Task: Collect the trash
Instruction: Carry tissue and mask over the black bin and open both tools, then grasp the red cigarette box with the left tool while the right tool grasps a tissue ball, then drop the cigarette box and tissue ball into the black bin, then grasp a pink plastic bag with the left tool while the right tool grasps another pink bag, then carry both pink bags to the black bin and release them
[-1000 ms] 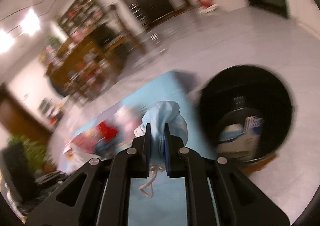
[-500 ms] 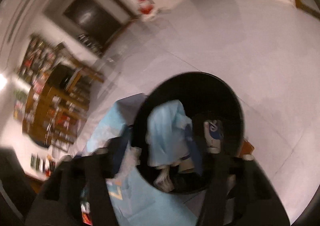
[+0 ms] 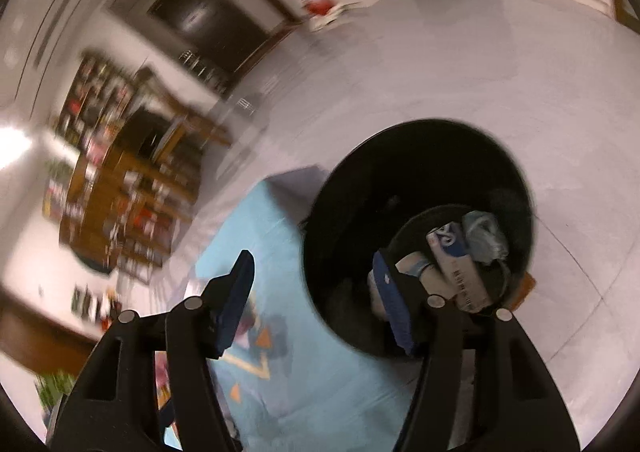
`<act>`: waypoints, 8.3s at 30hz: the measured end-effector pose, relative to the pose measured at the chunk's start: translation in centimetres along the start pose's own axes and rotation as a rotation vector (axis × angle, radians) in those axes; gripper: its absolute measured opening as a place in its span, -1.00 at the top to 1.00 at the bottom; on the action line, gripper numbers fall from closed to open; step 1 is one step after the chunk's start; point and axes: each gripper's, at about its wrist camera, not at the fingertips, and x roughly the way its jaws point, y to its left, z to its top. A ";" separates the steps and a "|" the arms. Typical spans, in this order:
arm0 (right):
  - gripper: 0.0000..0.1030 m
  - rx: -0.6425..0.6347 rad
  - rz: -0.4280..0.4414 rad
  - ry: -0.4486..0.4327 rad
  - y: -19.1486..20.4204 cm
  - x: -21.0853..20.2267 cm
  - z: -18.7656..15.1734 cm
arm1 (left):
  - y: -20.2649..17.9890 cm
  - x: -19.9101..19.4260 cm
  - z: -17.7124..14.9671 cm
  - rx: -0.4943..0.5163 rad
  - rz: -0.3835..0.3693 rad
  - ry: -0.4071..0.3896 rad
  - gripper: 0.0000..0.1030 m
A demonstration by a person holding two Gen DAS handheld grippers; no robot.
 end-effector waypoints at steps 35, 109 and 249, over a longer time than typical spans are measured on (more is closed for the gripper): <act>-0.30 -0.904 0.097 0.528 17.3 9.4 -23.6 | 27.2 -5.2 -12.3 -0.175 0.261 0.256 -0.84; -0.09 0.274 -0.081 0.079 -8.2 -1.0 2.1 | -3.7 11.5 5.5 -0.081 -0.150 0.178 -0.87; -0.38 -0.112 0.213 0.373 9.1 4.7 -5.2 | 12.2 -13.7 -7.8 -0.240 0.132 -0.058 -0.84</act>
